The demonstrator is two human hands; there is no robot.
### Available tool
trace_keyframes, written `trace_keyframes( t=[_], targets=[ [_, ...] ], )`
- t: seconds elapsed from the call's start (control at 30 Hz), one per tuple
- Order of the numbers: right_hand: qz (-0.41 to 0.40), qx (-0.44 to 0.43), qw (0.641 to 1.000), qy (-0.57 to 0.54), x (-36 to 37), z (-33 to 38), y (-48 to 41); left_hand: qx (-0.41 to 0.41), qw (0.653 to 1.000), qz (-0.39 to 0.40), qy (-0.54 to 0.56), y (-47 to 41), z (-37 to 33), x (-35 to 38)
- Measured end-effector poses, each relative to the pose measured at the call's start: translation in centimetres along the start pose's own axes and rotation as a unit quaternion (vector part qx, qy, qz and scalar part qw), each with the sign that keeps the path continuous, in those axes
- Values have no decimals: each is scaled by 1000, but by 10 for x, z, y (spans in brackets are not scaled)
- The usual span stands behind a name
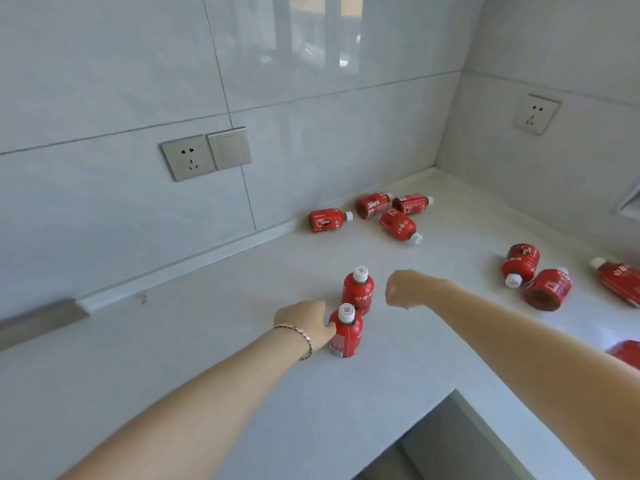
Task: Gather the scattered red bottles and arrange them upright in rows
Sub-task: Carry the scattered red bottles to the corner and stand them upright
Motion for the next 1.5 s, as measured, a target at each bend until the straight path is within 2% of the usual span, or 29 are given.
trace_keyframes(
  t=[0.2, 0.3, 0.4, 0.6, 0.7, 0.8, 0.97, 1.17, 1.23, 1.37, 1.5],
  targets=[
    [-1, -43, 999, 3, -5, -23, -50, -33, 999, 0, 4, -49, -48, 18],
    [-7, -81, 996, 21, -14, -21, -68, -54, 998, 12, -26, -63, -43, 32],
    [-6, -118, 993, 17, -15, -12, -85, -81, 996, 27, 14, -65, -34, 42],
    [3, -164, 984, 74, 1, 17, -109, -150, 976, -46, 154, -38, 5, 47],
    [-17, -157, 985, 69, 0, 28, -114, -175, 960, -104, 193, -6, 37, 41],
    [-28, -184, 976, 111, -2, 51, -107, -225, 942, -152, 200, 34, 78, 28],
    [-39, -274, 950, 142, -10, 134, -73, -324, 910, -193, 174, 104, 156, 6],
    [-46, -353, 929, 99, -12, 279, -18, -440, 843, -228, 208, 196, 272, -7],
    [-47, -368, 925, 79, -7, 331, -2, -458, 833, -237, 203, 225, 317, -11],
    [-57, -379, 922, 50, 15, 442, 23, -467, 832, -237, 181, 274, 417, -17],
    [-56, -345, 937, 13, 47, 542, 43, -447, 858, -208, 147, 305, 518, -13]
  ],
)
Point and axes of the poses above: each hand's wrist, its own y-axis away from the middle knuckle, its own x-axis out of the palm, z = x × y, the point moved 4 cm from there along -y, towards the middle knuckle
